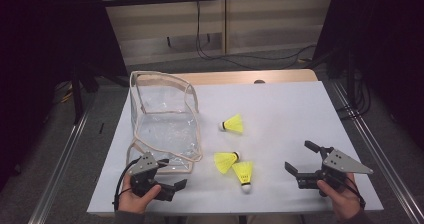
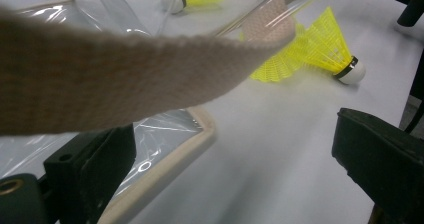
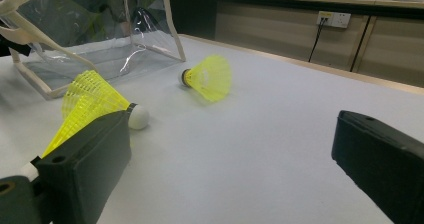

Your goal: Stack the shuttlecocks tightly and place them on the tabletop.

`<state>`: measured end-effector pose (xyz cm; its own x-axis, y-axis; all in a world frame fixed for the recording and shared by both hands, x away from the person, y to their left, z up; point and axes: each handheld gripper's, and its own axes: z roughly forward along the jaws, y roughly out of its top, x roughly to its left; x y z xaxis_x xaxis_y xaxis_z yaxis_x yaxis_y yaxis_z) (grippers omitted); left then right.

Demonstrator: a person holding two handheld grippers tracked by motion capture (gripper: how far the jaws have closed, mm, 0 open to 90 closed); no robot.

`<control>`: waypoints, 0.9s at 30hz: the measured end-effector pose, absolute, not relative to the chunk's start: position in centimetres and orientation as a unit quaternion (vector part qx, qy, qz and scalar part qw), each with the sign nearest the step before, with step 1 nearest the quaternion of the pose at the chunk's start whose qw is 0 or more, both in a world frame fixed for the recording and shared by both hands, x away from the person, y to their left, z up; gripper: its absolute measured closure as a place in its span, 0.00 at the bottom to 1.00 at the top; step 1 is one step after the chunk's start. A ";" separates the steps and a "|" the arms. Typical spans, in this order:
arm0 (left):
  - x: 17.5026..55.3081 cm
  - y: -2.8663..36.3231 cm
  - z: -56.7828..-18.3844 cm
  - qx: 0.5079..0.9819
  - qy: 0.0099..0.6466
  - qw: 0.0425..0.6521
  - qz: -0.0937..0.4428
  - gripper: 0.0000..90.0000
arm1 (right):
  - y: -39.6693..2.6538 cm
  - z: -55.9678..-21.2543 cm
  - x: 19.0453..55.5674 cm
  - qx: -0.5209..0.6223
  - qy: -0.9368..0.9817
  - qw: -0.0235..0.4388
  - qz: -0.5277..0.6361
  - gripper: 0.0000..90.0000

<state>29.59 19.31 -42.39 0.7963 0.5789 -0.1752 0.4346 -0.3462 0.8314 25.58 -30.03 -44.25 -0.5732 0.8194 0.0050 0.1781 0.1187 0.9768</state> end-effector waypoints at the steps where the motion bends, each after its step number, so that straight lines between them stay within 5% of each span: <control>1: 29.6 19.4 -42.4 0.817 0.310 0.480 0.076 0.04 | -30.0 -44.3 25.6 0.361 0.691 0.288 0.557 0.02; 27: 30.2 20.8 -43.0 0.815 0.315 0.478 0.089 0.05 | -29.9 -44.3 25.6 0.361 0.691 0.286 0.558 0.02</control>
